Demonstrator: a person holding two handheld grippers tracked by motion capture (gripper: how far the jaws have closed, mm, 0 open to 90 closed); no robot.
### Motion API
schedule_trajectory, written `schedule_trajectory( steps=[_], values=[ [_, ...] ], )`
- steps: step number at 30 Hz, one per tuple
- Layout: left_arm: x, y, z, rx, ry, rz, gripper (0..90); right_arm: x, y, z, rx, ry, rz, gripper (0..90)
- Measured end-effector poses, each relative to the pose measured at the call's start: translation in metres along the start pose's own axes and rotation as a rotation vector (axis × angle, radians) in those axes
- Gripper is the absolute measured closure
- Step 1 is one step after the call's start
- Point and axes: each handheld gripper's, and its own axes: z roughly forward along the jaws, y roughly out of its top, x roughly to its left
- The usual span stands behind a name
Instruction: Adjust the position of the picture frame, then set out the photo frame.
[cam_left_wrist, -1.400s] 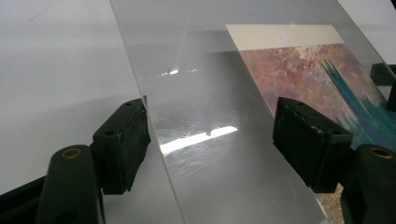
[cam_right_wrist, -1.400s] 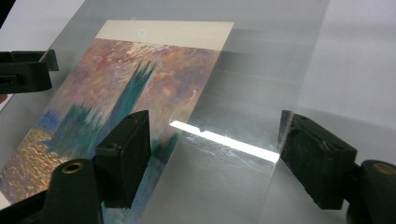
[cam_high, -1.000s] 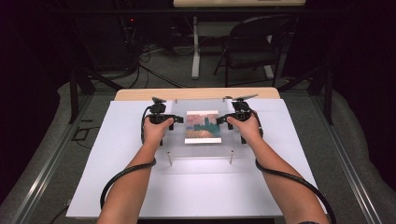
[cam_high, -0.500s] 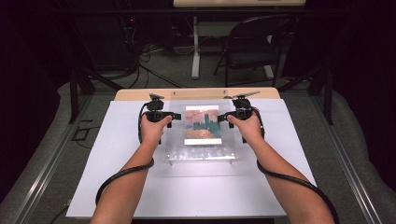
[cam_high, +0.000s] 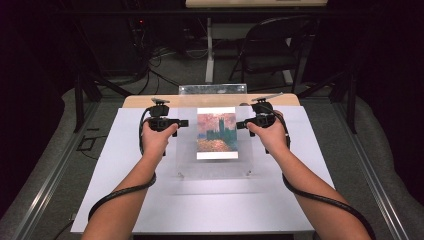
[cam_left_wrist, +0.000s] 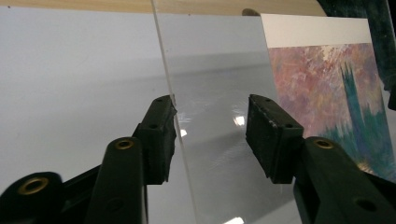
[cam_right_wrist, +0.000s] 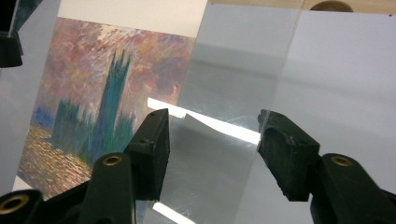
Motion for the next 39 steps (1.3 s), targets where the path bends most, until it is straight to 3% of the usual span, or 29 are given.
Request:
schedule_trajectory(
  steps=[6,16,39],
  values=[
    [-0.009,-0.006,-0.027,-0.012,-0.009,0.057,60.8,0.011,-0.007,-0.025,-0.035,-0.004,-0.041,52.0],
    [-0.02,-0.019,-0.051,-0.053,-0.023,0.088,67.4,0.024,-0.021,-0.054,-0.064,-0.018,-0.127,58.1],
    [-0.032,-0.043,-0.086,-0.078,-0.061,0.167,74.0,0.038,-0.046,-0.087,-0.097,-0.017,-0.205,66.0]
  ],
)
